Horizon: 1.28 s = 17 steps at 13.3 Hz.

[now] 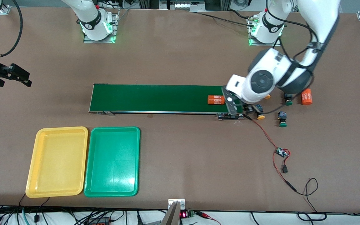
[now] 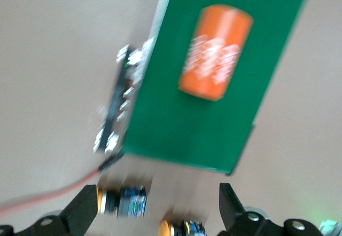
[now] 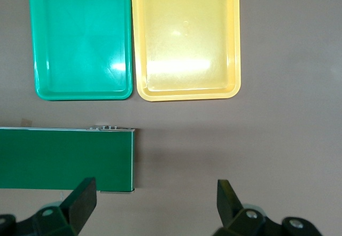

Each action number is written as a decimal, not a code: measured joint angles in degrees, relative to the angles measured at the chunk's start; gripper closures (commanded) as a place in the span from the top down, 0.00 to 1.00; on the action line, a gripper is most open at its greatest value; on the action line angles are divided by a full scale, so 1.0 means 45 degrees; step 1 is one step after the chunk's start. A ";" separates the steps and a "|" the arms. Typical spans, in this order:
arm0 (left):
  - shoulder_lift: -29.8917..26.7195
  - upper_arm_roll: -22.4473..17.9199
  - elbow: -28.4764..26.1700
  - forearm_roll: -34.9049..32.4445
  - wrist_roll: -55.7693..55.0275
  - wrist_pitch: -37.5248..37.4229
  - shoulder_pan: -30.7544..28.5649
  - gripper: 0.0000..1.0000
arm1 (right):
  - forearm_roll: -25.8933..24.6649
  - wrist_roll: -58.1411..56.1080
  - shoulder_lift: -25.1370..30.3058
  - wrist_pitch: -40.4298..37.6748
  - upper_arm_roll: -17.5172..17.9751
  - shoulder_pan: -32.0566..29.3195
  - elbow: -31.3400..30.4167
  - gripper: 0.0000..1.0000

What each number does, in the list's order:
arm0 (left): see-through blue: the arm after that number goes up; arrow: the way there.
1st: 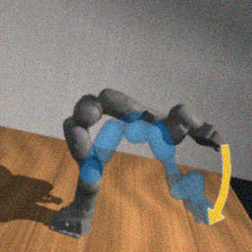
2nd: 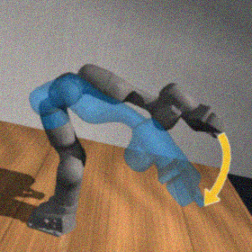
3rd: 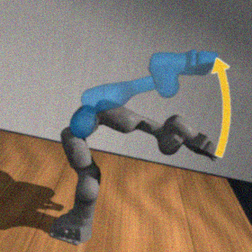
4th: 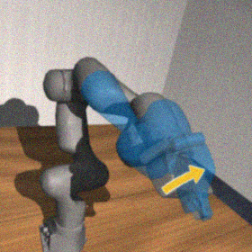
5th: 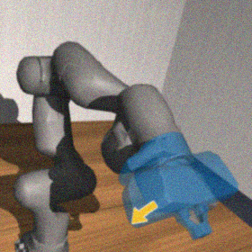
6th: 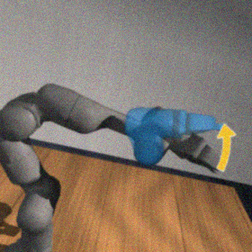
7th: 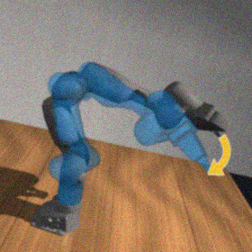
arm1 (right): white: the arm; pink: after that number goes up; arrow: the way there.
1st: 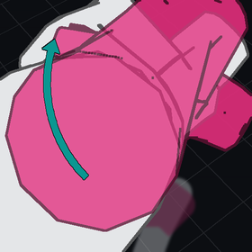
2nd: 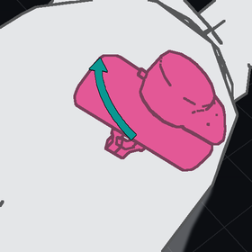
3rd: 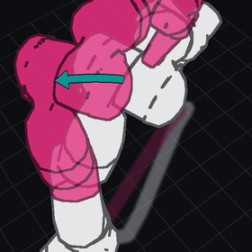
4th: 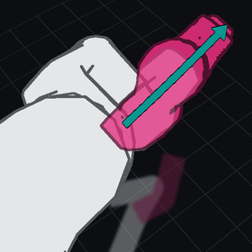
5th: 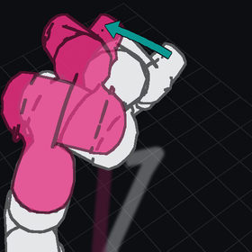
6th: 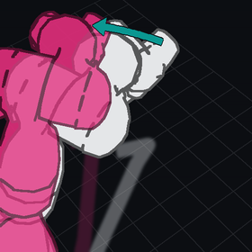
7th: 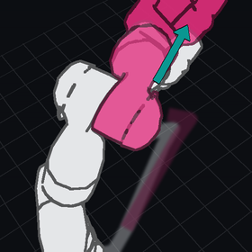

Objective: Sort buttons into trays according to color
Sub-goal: 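Move the left gripper back and grasp a yellow button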

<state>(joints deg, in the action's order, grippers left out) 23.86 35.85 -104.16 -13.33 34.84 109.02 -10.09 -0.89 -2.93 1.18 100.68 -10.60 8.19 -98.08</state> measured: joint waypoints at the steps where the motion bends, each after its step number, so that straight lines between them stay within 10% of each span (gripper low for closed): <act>1: 0.0005 -0.0047 0.0032 -0.0001 -0.0926 0.0000 -0.0435 1.00 | 0.0000 0.0000 -0.0002 0.0011 0.0000 -0.0002 -0.0002 1.00; 9: 0.0438 -0.0315 0.0174 -0.0001 -1.0802 -0.0051 -0.1560 1.00 | 0.0000 0.0000 -0.0007 0.0070 -0.0002 -0.0012 -0.0004 1.00; 17: 0.2152 -0.0988 0.0110 -0.0471 -1.2665 0.0293 -0.1936 1.00 | -0.0002 0.0000 -0.0012 0.0169 -0.0006 -0.0043 -0.0031 1.00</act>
<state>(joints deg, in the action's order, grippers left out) 33.55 31.40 -103.67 -15.45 -22.15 110.33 -18.81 -0.90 -2.93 1.13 101.44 -10.63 8.00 -98.22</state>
